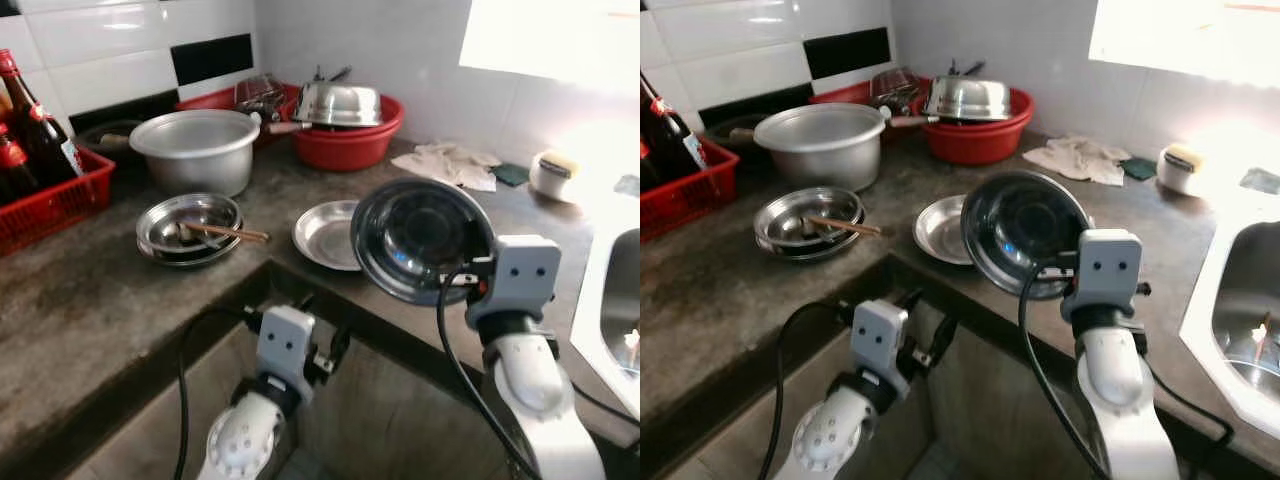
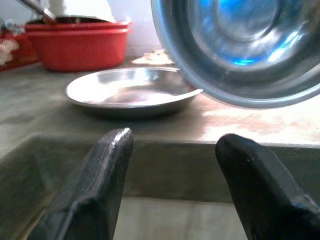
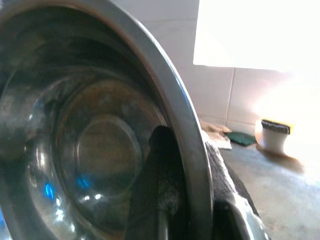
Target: Kitchen organization
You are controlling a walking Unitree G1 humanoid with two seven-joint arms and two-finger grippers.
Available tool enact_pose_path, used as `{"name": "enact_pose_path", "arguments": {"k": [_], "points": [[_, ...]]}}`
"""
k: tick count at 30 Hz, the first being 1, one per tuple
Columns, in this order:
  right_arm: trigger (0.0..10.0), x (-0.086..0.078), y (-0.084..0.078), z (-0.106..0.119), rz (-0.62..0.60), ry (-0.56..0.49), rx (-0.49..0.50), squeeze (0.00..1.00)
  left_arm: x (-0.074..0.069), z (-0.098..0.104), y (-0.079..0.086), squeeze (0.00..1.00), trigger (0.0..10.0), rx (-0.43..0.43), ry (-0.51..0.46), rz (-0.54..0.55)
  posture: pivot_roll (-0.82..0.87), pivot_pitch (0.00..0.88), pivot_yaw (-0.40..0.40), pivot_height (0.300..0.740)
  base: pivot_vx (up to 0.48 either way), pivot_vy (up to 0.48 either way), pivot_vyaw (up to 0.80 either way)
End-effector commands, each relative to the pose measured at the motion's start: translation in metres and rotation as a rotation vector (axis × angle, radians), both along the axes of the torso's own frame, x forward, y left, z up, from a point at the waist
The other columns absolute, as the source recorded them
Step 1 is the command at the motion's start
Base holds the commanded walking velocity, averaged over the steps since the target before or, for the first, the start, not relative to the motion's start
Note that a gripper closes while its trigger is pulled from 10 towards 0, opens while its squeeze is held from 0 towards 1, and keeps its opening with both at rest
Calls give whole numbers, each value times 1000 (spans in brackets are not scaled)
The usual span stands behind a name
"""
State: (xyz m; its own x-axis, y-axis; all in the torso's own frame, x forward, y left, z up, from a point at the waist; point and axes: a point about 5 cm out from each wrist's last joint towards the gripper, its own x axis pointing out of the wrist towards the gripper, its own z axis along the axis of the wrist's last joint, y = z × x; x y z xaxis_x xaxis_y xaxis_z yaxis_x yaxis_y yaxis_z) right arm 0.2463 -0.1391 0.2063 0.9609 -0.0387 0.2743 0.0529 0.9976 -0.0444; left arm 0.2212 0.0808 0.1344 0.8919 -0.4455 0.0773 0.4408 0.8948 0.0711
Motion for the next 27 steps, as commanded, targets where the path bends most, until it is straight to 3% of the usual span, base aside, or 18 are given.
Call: {"name": "enact_pose_path", "arguments": {"k": [1,3,11,22,25,26,27], "points": [[0,-1,-4,3,-21,-19,-11,0,1,0,-5,0,10000,-4,3,-14,86,7,-43,740,0,0,-788],[0,0,-4,3,-26,-20,-15,0,2,-1,-4,0,10000,40,-6,-13,85,8,-39,740,0,0,-788],[0,0,-3,4,-40,-32,-21,0,2,-3,-5,0,10000,55,-8,-33,81,8,-33,740,0,-387,-788],[0,2,-3,9,-56,-52,-38,0,3,-2,-4,0,10000,40,-7,-17,84,11,-35,740,0,0,-755],[0,3,-3,10,-60,-54,-48,0,3,-1,-4,0,10000,48,-14,-19,82,11,-35,740,0,0,0],[10000,5,-4,10,-64,-48,-47,0,3,-1,-4,0,10000,59,-23,-17,83,11,-36,740,0,0,0],[10000,6,-5,9,-67,-42,-47,0,3,-1,-4,0,10000,58,-22,-15,84,13,-35,740,270,-375,0]]}}
